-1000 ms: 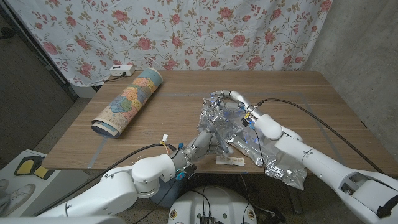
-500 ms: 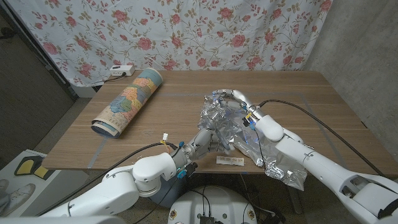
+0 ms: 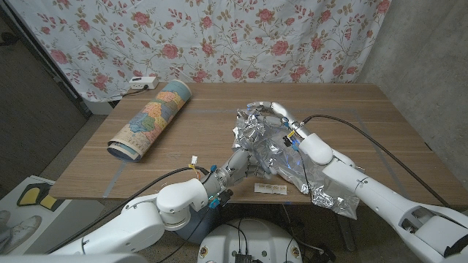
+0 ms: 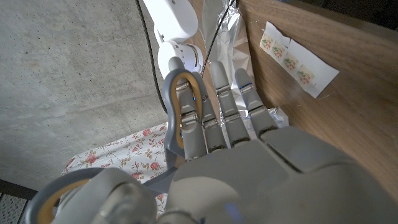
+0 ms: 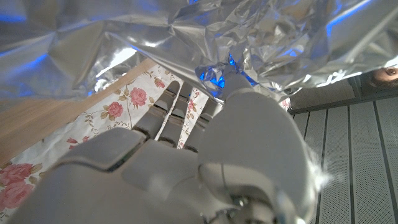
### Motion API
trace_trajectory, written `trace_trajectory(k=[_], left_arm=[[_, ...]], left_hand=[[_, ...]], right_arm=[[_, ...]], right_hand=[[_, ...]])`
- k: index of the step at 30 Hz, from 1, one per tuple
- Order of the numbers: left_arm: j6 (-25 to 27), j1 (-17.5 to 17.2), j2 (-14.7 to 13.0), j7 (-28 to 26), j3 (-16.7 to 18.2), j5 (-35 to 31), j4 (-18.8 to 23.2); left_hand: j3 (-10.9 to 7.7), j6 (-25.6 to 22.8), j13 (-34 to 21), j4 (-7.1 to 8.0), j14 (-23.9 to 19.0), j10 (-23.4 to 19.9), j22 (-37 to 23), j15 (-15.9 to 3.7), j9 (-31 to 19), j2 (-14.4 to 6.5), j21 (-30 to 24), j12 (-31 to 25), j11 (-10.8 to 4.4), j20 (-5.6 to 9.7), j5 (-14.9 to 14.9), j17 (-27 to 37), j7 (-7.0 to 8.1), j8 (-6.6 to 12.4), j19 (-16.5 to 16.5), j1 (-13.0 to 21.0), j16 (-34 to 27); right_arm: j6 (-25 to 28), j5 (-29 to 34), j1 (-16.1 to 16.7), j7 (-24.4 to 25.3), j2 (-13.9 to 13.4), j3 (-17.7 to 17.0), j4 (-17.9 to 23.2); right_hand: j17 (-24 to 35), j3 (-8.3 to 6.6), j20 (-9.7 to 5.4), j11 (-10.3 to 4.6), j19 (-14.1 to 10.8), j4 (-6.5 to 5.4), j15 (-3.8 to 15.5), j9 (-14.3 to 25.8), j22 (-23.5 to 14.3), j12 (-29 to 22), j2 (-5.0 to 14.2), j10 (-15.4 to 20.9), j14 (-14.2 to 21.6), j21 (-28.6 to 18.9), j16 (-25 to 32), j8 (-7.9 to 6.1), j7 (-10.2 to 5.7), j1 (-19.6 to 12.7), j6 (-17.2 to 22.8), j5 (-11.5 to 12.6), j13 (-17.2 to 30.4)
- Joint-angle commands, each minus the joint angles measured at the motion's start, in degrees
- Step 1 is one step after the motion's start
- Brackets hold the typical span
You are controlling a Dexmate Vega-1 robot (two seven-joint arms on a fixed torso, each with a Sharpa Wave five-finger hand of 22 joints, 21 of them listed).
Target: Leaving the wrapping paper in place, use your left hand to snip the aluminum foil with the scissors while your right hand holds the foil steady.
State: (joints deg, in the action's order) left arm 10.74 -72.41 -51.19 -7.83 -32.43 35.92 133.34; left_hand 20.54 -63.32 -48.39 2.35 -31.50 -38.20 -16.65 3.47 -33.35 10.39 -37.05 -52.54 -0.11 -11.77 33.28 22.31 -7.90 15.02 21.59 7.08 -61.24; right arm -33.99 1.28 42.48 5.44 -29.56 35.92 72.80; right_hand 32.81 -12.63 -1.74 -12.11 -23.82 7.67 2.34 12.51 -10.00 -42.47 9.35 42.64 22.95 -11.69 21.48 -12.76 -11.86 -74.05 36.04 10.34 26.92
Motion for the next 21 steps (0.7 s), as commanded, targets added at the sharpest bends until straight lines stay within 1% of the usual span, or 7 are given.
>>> trace_trajectory(k=[1,6,9,10,16,17,21], left_arm=[[-0.6,0.3,0.8,0.4,-0.8,-0.4,-0.7],[-0.9,0.3,1.0,0.5,-0.9,-0.6,-1.0],[-1.1,0.3,1.1,0.5,-1.0,-0.7,-1.1],[-1.1,0.3,1.2,0.6,-1.1,-0.7,-1.1],[-1.6,0.2,1.3,0.5,-1.1,-0.8,-1.3],[-1.7,0.1,1.4,0.5,-1.0,-0.9,-1.4],[-2.5,-0.2,1.6,0.4,-1.0,-1.2,-1.7]], left_hand=[[-0.09,2.2,-1.2,-0.42,0.2,-3.3,-0.1,0.04,-0.2,0.0,0.3,-2.4,2.76,0.01,0.4,0.2,-2.72,-0.13,-0.2,-0.5,-0.4],[-0.10,2.2,-1.3,-0.52,0.1,-3.4,0.0,-0.08,-0.3,0.0,0.3,-2.5,2.50,0.00,0.4,0.0,-2.71,-0.21,-0.2,-0.5,-0.4],[-0.10,2.1,-1.0,-0.57,0.1,-3.6,0.0,-0.15,-0.2,0.0,0.3,-2.4,2.69,0.00,0.4,0.0,-2.71,-0.21,-0.1,-0.5,-0.4],[-0.10,2.1,-1.0,-0.59,0.1,-3.3,0.0,0.02,-0.3,0.0,0.3,-2.3,2.45,-0.03,0.4,0.1,-2.68,-0.23,-0.1,-0.5,-0.5],[-0.12,2.1,-0.9,-0.73,0.1,-3.6,0.0,-0.07,-0.2,0.0,0.4,-2.3,2.73,0.04,0.4,0.0,-2.64,-0.33,-0.1,-0.6,-0.5],[-0.12,2.1,-1.1,-0.76,0.1,-3.3,0.0,0.07,-0.3,0.0,0.4,-2.3,2.41,0.04,0.4,0.0,-2.64,-0.34,-0.1,-0.6,-0.5],[-0.16,2.2,-1.1,-0.84,0.1,-3.4,0.0,-0.11,-0.4,-0.1,0.4,-2.3,2.52,0.03,0.4,0.0,-2.64,-0.37,-0.1,-0.5,-0.6]], right_arm=[[-0.4,0.0,-0.4,-1.0,0.3,-0.1,0.4],[-0.3,0.1,-0.4,-1.6,0.3,0.1,0.6],[-0.2,0.6,-0.5,-1.7,0.3,0.3,0.9],[-0.3,0.9,-0.6,-1.8,0.3,0.4,1.0],[-0.3,1.1,-1.0,-2.5,0.4,0.8,1.0],[-0.3,1.2,-1.0,-2.6,0.4,0.9,1.1],[-0.4,1.3,-1.3,-2.9,0.5,1.0,1.0]], right_hand=[[0.3,0.32,0.13,0.07,-0.4,0.20,11.15,0.0,-0.1,0.3,-0.22,0.9,0.6,-0.1,0.3,-0.40,0.09,-0.1,0.6,-0.1,0.1],[0.4,0.36,0.10,0.06,-0.4,0.20,11.15,0.0,-0.1,0.4,-0.21,1.1,0.7,-0.1,0.2,-0.39,0.10,-0.1,0.7,-0.1,0.1],[0.4,0.40,0.13,0.07,-0.4,0.20,11.15,0.0,-0.1,0.5,-0.22,1.2,0.7,-0.1,0.2,-0.37,0.10,-0.1,0.7,-0.1,0.1],[0.4,0.41,0.10,0.07,-0.3,0.21,11.15,0.0,-0.1,0.6,-0.21,1.2,0.7,-0.1,0.2,-0.35,0.10,-0.1,0.7,-0.1,0.1],[0.5,0.46,0.16,0.05,-0.3,0.26,11.15,0.0,-0.2,0.7,-0.26,1.3,0.6,-0.1,0.0,-0.32,0.11,-0.1,0.8,-0.1,0.1],[0.5,0.48,0.16,0.10,-0.4,0.23,11.16,0.0,-0.2,0.8,-0.27,1.3,0.6,-0.1,0.0,-0.31,0.11,-0.1,0.8,-0.1,0.1],[0.5,0.49,0.15,0.11,-0.3,0.22,11.17,0.0,-0.2,0.8,-0.21,1.4,0.6,0.0,-0.1,-0.28,0.11,-0.1,0.8,-0.1,0.2]])
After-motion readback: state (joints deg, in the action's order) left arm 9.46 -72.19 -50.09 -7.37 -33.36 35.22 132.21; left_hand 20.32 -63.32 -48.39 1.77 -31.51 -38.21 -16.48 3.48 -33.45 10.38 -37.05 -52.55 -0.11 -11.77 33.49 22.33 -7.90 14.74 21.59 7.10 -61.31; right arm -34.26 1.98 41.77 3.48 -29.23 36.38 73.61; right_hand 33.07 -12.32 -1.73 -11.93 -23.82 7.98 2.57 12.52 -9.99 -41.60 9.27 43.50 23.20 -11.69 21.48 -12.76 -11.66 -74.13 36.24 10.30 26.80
